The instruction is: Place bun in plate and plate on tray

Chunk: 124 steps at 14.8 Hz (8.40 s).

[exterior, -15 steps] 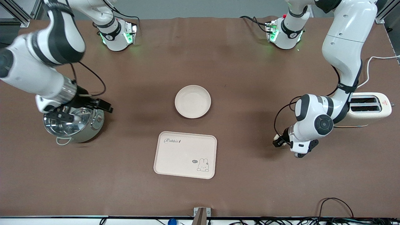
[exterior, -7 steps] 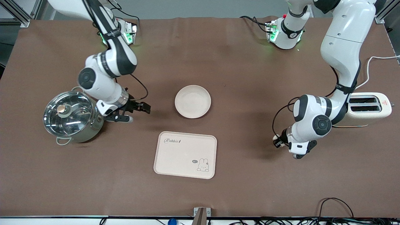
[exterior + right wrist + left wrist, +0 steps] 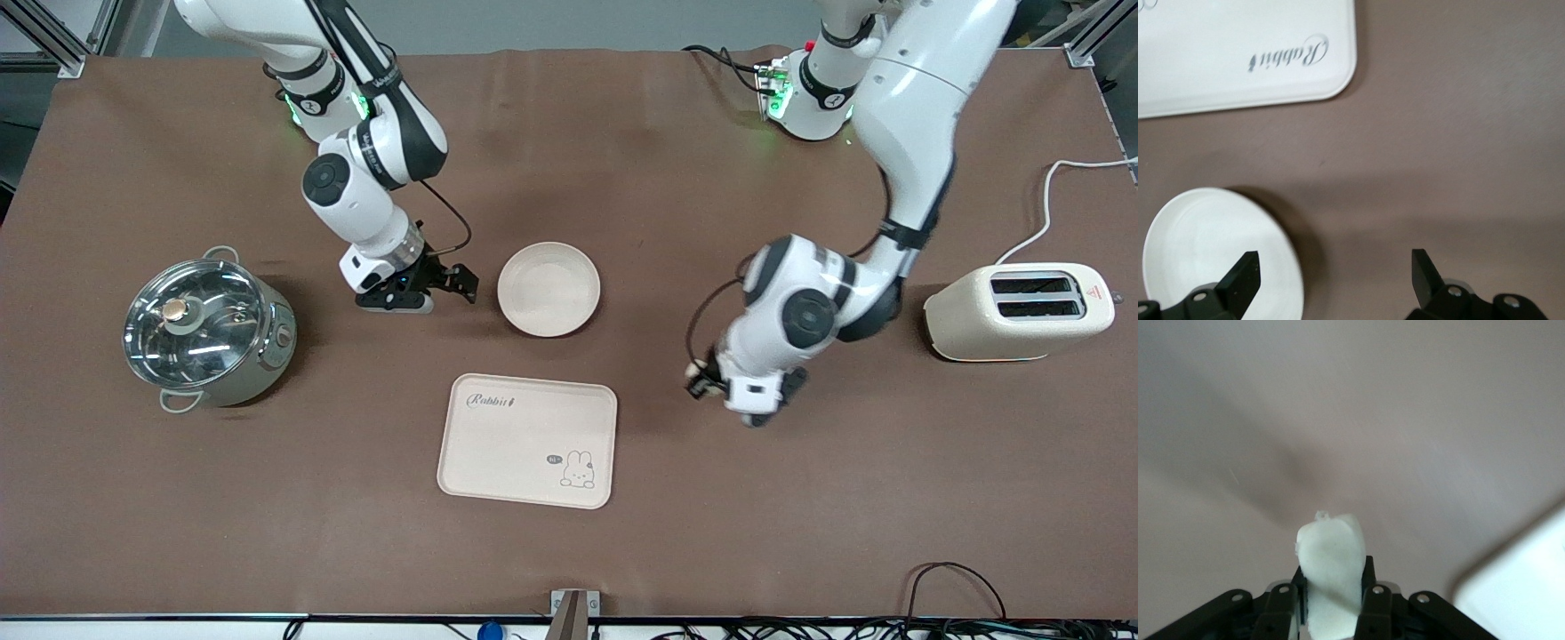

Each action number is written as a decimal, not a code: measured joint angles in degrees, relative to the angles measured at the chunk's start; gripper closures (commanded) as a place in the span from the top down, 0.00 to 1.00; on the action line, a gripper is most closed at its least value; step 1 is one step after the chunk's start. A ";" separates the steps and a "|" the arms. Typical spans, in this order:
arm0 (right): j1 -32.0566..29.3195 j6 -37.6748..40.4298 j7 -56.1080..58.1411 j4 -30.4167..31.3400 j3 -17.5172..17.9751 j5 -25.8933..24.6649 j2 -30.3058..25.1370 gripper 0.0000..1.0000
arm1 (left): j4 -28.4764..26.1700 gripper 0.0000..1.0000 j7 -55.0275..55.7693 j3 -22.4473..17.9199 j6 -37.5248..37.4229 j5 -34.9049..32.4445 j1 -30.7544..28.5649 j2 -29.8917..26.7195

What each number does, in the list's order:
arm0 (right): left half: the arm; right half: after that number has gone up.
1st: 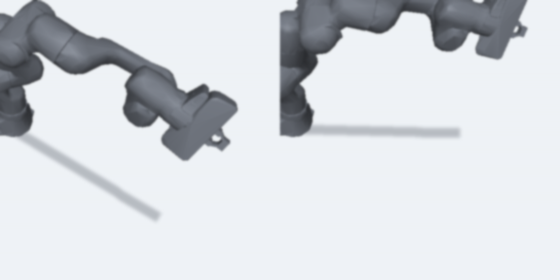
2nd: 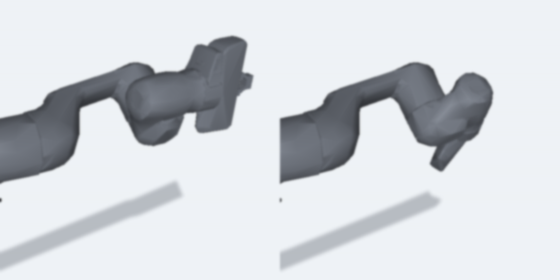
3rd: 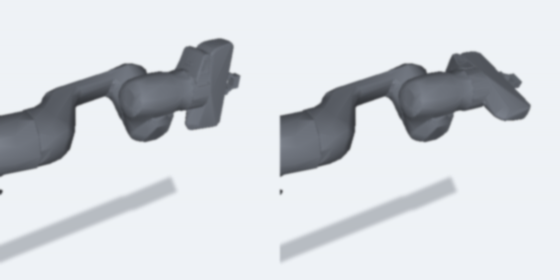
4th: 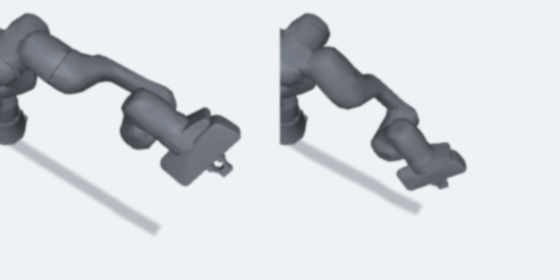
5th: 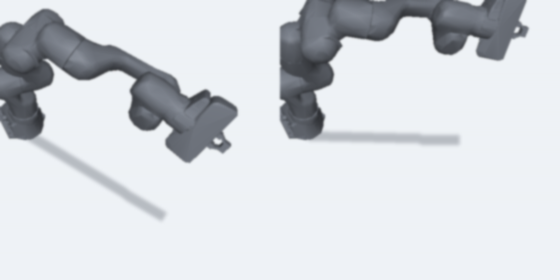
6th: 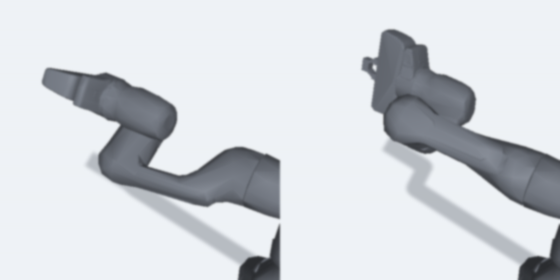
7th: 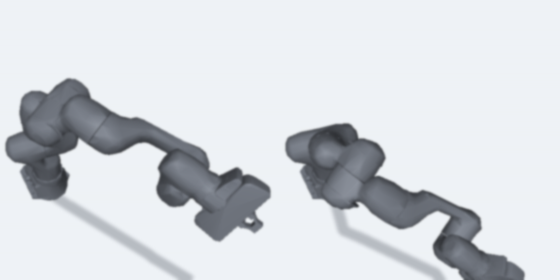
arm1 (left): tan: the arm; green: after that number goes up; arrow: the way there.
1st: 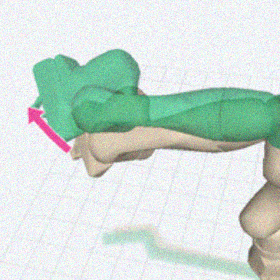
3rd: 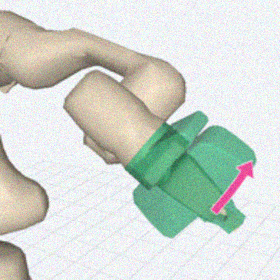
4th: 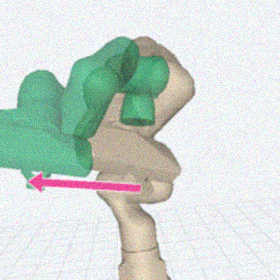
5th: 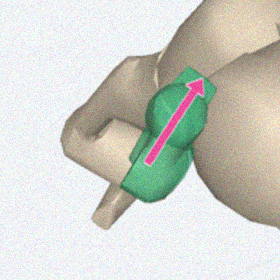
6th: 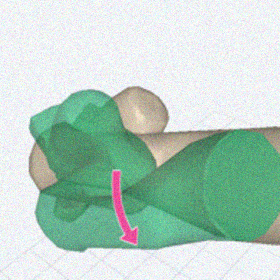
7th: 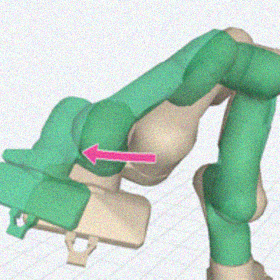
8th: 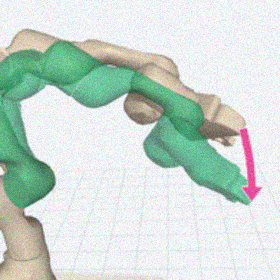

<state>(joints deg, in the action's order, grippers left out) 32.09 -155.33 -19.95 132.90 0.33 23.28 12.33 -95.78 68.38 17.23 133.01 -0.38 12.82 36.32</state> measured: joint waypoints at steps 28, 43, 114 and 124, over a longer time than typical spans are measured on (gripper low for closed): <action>8.26 -3.77 -2.84 -3.99 -0.07 6.25 11.49 0.29 | 12.88 1.00 18.78 -0.98 -11.19 -1.90 10.99 -4.78; 8.68 -3.78 -2.87 -5.08 -0.05 6.66 11.56 0.01 | 15.42 1.00 -28.08 -1.37 -27.80 -5.11 -9.61 -21.16; -4.86 42.62 -3.99 -49.81 -19.79 -5.37 19.73 1.00 | 7.24 1.00 -64.74 -11.57 -49.16 -1.93 -12.15 -40.60; -7.50 57.65 11.72 -49.76 -23.06 -17.69 3.26 1.00 | 7.24 1.00 -64.78 -11.58 -49.25 -1.93 -12.24 -40.65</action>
<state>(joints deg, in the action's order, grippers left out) 24.58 -97.68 -8.23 83.15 -22.73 5.58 15.58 -88.54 3.60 5.66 83.76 -2.31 0.57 -4.33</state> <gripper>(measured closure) 0.000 0.000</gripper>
